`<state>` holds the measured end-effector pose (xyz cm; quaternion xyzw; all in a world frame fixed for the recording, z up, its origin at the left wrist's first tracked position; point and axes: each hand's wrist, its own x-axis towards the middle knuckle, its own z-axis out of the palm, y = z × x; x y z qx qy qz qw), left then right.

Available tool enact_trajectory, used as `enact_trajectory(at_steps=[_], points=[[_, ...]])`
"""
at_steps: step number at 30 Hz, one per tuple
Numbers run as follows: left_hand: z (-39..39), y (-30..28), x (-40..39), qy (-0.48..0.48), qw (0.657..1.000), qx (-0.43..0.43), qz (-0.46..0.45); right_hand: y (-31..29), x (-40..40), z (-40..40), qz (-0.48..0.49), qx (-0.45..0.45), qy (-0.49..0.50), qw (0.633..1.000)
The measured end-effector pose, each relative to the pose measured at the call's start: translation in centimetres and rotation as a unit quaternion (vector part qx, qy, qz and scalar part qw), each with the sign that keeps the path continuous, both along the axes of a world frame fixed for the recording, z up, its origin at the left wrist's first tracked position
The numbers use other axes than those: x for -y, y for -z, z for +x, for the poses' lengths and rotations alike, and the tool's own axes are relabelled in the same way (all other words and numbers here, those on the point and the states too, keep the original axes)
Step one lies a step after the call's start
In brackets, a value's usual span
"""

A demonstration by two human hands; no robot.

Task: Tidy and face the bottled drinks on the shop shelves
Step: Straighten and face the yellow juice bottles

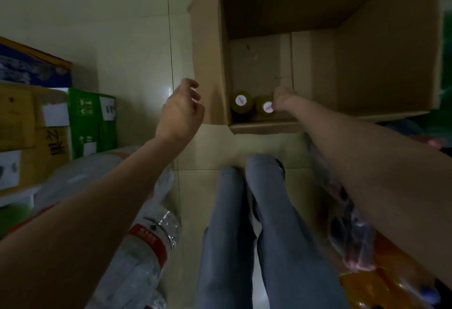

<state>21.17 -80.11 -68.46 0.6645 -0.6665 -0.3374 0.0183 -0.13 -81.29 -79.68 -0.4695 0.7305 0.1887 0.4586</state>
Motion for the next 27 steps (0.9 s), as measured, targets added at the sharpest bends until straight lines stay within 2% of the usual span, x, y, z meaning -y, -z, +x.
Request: enact_trajectory(at_steps=[3,8,11,13,16,18,21,23,25,27], points=[[-0.7,-5.1,-1.0,0.015,1.0,0.001,0.005,-7.0,-0.7,-2.9,-0.056,0.016,0.046,0.997],[-4.3,-18.1,-2.5,0.082,0.996,-0.011,-0.045,-25.8,-4.8,-10.0,-0.17,-0.034,0.076,0.982],[-7.2,-26.2,-4.7,0.14,0.985,-0.05,-0.087,-35.9,-10.2,-13.1,-0.247,-0.068,0.146,0.956],[-8.4,-30.5,-7.4,0.177,0.976,-0.078,-0.104,-40.6,-15.0,-13.5,-0.285,-0.062,0.207,0.934],[-9.6,-35.0,-13.0,0.251,0.962,-0.079,-0.075,-46.0,-23.9,-12.0,-0.297,-0.021,0.285,0.911],[-10.4,-37.7,-16.8,0.349,0.935,-0.051,-0.045,-49.9,-30.8,-10.8,-0.256,-0.006,0.285,0.924],[-12.7,-42.6,-22.8,0.502,0.865,-0.004,0.013,-57.6,-41.1,-10.5,-0.205,-0.016,0.3,0.931],[-14.5,-45.8,-27.4,0.561,0.828,-0.005,0.012,-63.5,-47.8,-10.3,-0.232,-0.074,0.345,0.907],[-16.2,-48.5,-32.5,0.574,0.817,-0.044,-0.019,-69.0,-53.8,-9.6,-0.301,-0.165,0.366,0.865],[-18.0,-51.4,-38.2,0.59,0.802,-0.084,-0.038,-73.4,-60.1,-7.8,-0.336,-0.212,0.365,0.842]])
